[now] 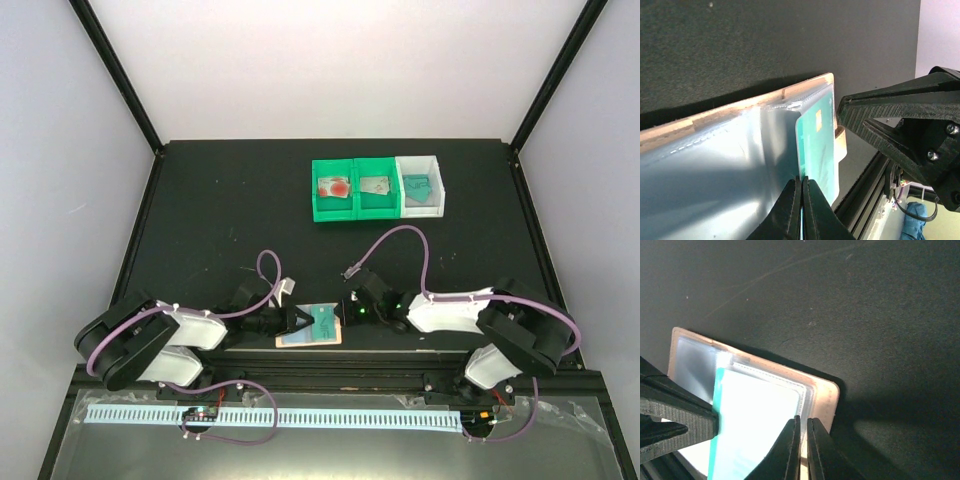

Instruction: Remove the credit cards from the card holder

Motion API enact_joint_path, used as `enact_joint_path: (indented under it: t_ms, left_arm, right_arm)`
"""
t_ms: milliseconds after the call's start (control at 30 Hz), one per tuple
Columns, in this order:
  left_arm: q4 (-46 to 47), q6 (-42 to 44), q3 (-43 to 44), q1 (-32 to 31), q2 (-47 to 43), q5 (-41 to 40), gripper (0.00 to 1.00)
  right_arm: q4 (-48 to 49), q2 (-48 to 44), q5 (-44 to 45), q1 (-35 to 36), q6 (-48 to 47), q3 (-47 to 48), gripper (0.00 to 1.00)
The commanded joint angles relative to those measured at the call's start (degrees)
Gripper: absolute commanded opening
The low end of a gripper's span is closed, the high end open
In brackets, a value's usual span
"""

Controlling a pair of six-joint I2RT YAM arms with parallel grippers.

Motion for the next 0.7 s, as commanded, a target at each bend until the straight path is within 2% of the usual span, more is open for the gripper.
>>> enact_joint_path:
  t_ms: [0,300,433,500,567,667]
  left_arm:
    - [-1.5,2.7,2.1,0.3,0.4,1.2,0.02]
    - [-1.5,2.5,2.4,0.2,0.6,1.4,0.02]
    - [-2.0,2.5,2.7,0.2,0.0,0.9,0.02]
    - [-1.1,1.9,2.6,0.1,-0.4,0.0,0.09]
    - [1.0,1.1,2.8,-0.1,-0.1,0.3,0.12]
    - [1.2,1.1,3.6,-0.1,0.8,0.6,0.03]
  right_arm:
    - [0.8,-1.2,-1.5,0.4,0.2,0.0,0.08]
    - [1.7,2.5,-2.5,0.4,0.3,0.9,0.10]
    - [2.9,4.5,-2.2,0.4,1.1,-0.5,0.07]
    - [4.3,4.8,-2.8,0.4,1.8,-1.6,0.07]
    - [4.6,5.0,-2.7,0.4,2.1,-2.2,0.07]
    - [4.8,4.8,-2.3,0.4,2.3,-2.6,0.06]
